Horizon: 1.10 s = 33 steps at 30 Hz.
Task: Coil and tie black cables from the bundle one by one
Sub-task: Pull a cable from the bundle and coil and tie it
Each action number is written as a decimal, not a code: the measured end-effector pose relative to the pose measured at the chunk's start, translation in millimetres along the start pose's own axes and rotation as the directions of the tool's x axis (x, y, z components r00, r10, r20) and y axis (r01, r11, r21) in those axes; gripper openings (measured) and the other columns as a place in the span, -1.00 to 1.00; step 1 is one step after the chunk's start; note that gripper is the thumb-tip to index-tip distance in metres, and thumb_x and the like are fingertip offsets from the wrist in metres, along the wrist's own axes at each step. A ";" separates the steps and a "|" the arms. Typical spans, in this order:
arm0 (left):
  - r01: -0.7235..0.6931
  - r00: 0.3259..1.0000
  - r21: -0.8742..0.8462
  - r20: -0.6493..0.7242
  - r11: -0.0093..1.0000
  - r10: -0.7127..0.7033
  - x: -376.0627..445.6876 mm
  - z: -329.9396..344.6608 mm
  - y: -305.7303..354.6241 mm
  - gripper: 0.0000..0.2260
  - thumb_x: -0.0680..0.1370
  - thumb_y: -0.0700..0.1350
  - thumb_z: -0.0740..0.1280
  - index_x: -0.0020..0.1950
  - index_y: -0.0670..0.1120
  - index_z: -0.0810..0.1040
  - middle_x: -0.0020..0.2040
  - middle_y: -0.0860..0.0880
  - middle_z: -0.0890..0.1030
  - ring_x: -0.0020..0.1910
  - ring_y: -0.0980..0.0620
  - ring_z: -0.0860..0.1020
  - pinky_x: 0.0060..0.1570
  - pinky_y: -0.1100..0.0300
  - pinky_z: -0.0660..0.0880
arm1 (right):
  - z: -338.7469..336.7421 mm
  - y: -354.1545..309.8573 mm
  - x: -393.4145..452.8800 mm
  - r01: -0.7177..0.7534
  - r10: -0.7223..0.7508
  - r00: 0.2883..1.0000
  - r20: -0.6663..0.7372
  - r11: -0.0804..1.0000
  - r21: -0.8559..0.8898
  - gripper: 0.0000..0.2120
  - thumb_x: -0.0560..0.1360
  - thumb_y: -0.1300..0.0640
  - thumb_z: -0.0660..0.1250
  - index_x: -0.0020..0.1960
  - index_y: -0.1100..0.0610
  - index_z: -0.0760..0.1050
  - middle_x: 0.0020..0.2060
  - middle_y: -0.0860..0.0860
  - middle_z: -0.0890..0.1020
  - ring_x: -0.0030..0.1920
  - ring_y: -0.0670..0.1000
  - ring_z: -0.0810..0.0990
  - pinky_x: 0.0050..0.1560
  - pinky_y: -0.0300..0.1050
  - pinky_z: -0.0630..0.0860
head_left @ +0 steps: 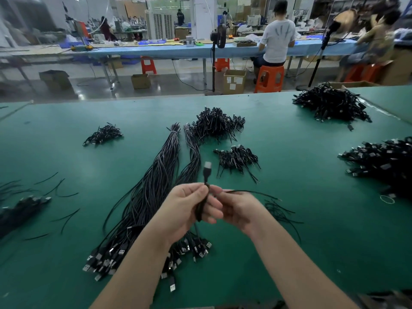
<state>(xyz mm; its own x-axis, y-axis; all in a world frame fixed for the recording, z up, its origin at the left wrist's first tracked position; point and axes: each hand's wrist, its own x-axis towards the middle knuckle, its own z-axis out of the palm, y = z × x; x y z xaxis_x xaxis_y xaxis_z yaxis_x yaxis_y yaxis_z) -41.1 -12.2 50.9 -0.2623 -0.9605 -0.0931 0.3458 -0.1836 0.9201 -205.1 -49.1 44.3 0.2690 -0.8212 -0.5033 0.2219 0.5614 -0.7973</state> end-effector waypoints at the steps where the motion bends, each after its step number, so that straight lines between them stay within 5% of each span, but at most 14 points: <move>1: 0.028 0.999 0.052 0.016 0.998 -0.029 -2.2 1.9 -2.4 -0.73 0.62 -0.15 0.25 0.12 -0.33 0.62 -0.18 -0.30 0.66 -0.31 -0.12 0.67 -0.35 0.14 0.60 | -0.7 -7.2 -0.4 0.047 -0.049 0.998 -0.028 0.998 -0.051 -0.88 0.51 0.22 0.43 0.00 0.26 0.65 -0.20 0.11 0.68 -0.18 0.08 0.61 0.05 0.03 0.62; 5: 0.081 0.997 0.224 -0.024 0.971 -0.078 -3.9 9.1 -8.9 -0.76 0.70 -0.22 0.15 0.15 -0.31 0.57 -0.18 -0.29 0.68 -0.26 -0.16 0.70 -0.30 0.13 0.62 | -0.7 -28.5 -5.0 0.208 -0.232 0.968 -0.100 0.956 -0.205 -0.91 0.51 0.23 0.45 -0.17 0.23 0.62 -0.41 0.00 0.67 -0.35 -0.01 0.60 -0.14 -0.11 0.68; 9: 0.013 0.985 0.273 -0.170 0.962 0.035 3.1 16.6 -11.4 -0.76 0.72 -0.24 0.11 0.15 -0.27 0.56 -0.19 -0.26 0.70 -0.24 -0.19 0.71 -0.29 0.11 0.63 | 7.0 -32.3 -19.8 0.409 -0.448 0.893 -0.047 0.849 -0.334 -0.93 0.51 0.19 0.46 -0.14 0.14 0.69 -0.29 0.03 0.72 -0.33 -0.07 0.62 -0.14 -0.16 0.65; 12: -0.104 0.946 0.216 -0.279 0.971 0.163 7.7 19.5 -10.3 -0.75 0.71 -0.24 0.12 0.12 -0.28 0.59 -0.18 -0.26 0.70 -0.24 -0.20 0.71 -0.27 0.09 0.64 | 13.1 -27.8 -34.4 0.503 -0.529 0.849 -0.021 0.819 -0.274 -0.94 0.51 0.23 0.44 -0.09 0.15 0.71 -0.22 0.07 0.74 -0.28 -0.02 0.67 -0.15 -0.13 0.66; 21: -0.215 0.823 0.366 -0.431 0.905 0.370 11.7 26.9 -21.9 -0.79 0.71 -0.23 0.15 0.06 -0.23 0.57 -0.20 -0.07 0.74 -0.34 -0.05 0.69 -0.30 0.19 0.63 | 14.5 1.3 -49.8 0.368 -0.352 0.930 -0.106 0.882 0.294 -0.85 0.54 0.36 0.33 0.02 0.30 0.67 -0.07 0.26 0.72 -0.10 0.14 0.73 -0.11 -0.20 0.64; 26: -0.247 0.785 0.437 -0.434 0.865 0.443 14.6 28.0 -28.2 -0.80 0.71 -0.20 0.16 0.03 -0.13 0.57 -0.14 -0.03 0.74 -0.27 -0.07 0.72 -0.25 0.18 0.64 | 9.7 4.3 -51.0 0.391 -0.354 0.920 -0.170 0.866 0.312 -0.88 0.52 0.34 0.37 0.00 0.28 0.68 -0.08 0.24 0.72 -0.09 0.14 0.73 -0.07 -0.18 0.65; 33: -0.318 0.770 0.151 -0.535 0.936 0.348 23.3 16.8 -17.9 -0.78 0.71 -0.20 0.15 0.08 -0.25 0.57 -0.06 -0.17 0.73 -0.08 -0.18 0.72 -0.13 0.12 0.66 | 9.2 11.3 -52.6 0.398 -0.392 0.917 -0.076 0.913 0.086 -0.88 0.53 0.31 0.38 0.04 0.22 0.65 -0.12 0.17 0.74 -0.09 0.14 0.74 0.03 -0.17 0.64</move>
<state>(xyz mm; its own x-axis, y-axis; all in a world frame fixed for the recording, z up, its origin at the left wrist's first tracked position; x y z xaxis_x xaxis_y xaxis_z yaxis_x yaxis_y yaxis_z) -68.5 -27.7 38.7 0.4007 -0.9151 0.0449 0.2712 0.1653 0.9482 -208.1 1.4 64.9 0.0880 -0.9808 -0.1739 0.3902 0.1945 -0.8999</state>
